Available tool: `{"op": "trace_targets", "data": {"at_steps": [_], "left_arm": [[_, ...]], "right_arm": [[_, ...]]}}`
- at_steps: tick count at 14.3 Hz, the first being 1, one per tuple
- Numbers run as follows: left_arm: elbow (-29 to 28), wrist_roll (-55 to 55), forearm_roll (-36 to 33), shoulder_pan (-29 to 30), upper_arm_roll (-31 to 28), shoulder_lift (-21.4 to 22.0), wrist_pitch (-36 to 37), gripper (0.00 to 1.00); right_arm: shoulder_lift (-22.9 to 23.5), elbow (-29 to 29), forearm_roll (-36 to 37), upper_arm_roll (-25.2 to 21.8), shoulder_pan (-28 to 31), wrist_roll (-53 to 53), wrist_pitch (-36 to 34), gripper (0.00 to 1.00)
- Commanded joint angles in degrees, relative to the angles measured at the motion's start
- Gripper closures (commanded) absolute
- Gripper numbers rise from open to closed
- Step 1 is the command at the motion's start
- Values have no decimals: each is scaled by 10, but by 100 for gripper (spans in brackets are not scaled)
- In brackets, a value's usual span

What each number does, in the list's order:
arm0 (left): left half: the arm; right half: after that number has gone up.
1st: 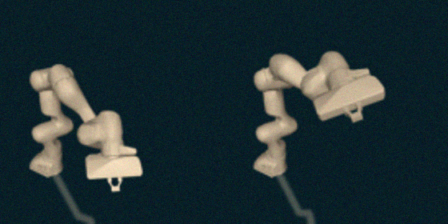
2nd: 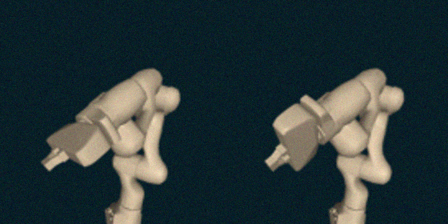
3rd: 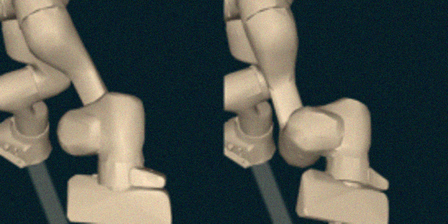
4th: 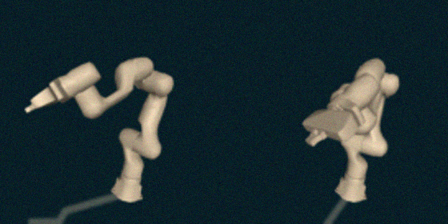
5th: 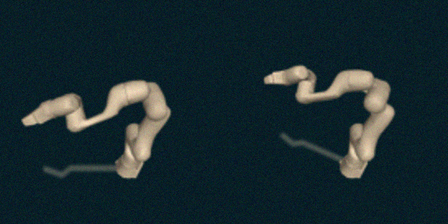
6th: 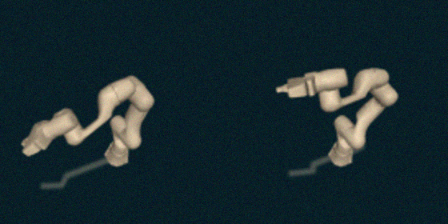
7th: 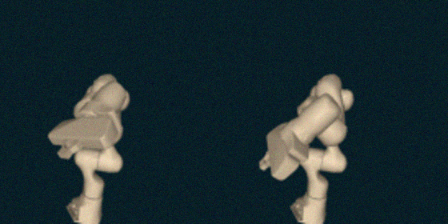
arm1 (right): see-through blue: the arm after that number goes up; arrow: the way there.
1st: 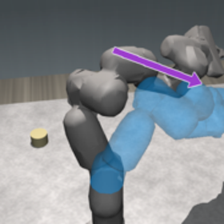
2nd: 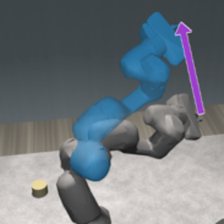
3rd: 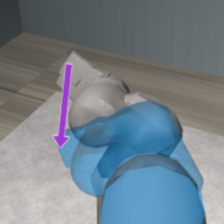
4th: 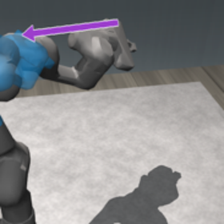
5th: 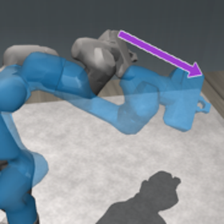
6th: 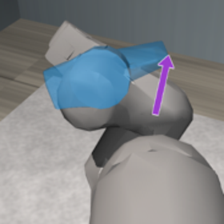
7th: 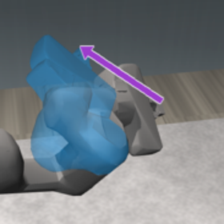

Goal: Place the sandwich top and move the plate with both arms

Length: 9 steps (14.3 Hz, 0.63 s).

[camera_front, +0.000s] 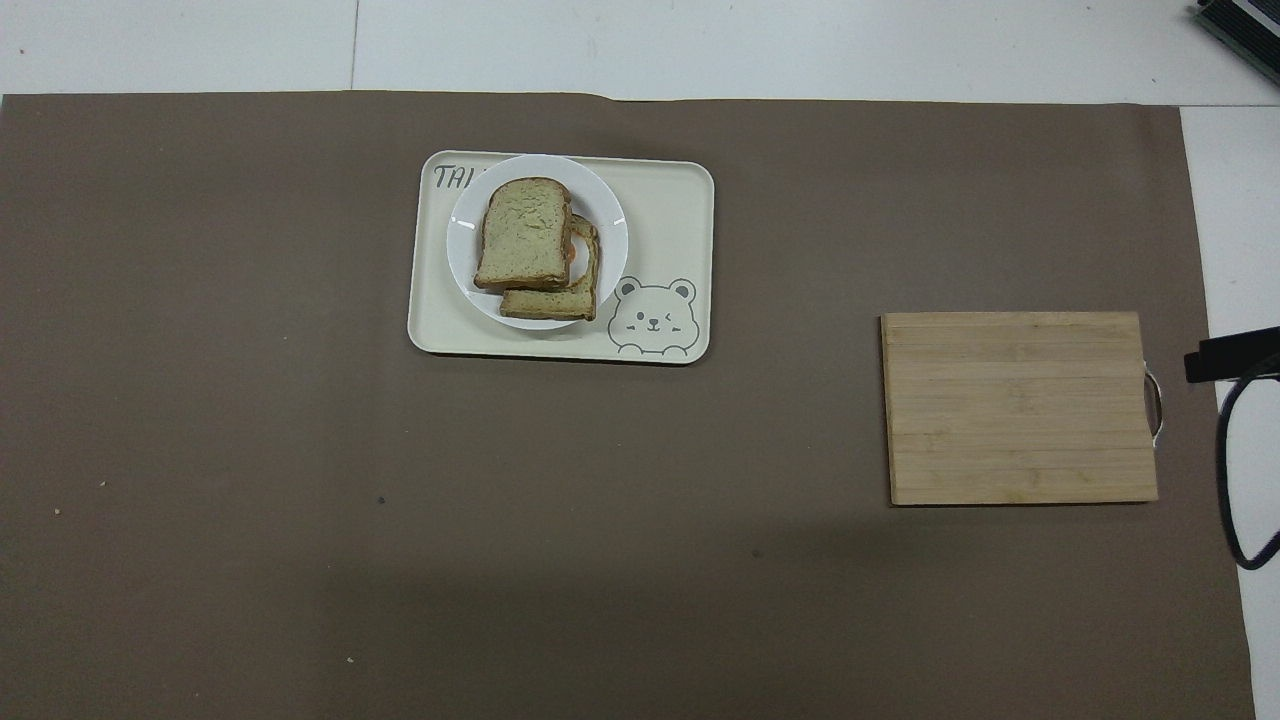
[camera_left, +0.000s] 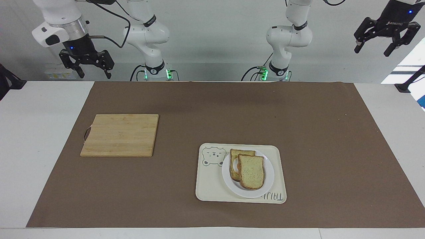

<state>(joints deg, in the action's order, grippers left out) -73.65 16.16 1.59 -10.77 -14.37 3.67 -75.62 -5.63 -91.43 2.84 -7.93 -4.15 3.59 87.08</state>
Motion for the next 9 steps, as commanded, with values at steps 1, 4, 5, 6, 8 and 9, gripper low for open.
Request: {"op": "trace_targets", "data": {"at_steps": [1,4,5,6,8,9], "left_arm": [[-21,-13,-12,-7,2,16,10,0],[-19,-13,-13,-8,3,14,21,0],[-17,-13,-15,-8,2,11,22,0],[-17,-14,-13,-8,3,8,26,0],[-16,-15,-11,-8,4,7,24,0],[-16,-16,-12,-8,5,7,19,0]], "right_arm": [[-8,-7,-2,3,3,10,-5,0],[-8,-7,-2,3,3,10,-5,0],[-8,-7,-2,3,3,10,-5,0],[-8,-7,-2,3,3,10,-5,0],[-8,-7,-2,3,3,10,-5,0],[-8,-7,-2,3,3,10,-5,0]]}}
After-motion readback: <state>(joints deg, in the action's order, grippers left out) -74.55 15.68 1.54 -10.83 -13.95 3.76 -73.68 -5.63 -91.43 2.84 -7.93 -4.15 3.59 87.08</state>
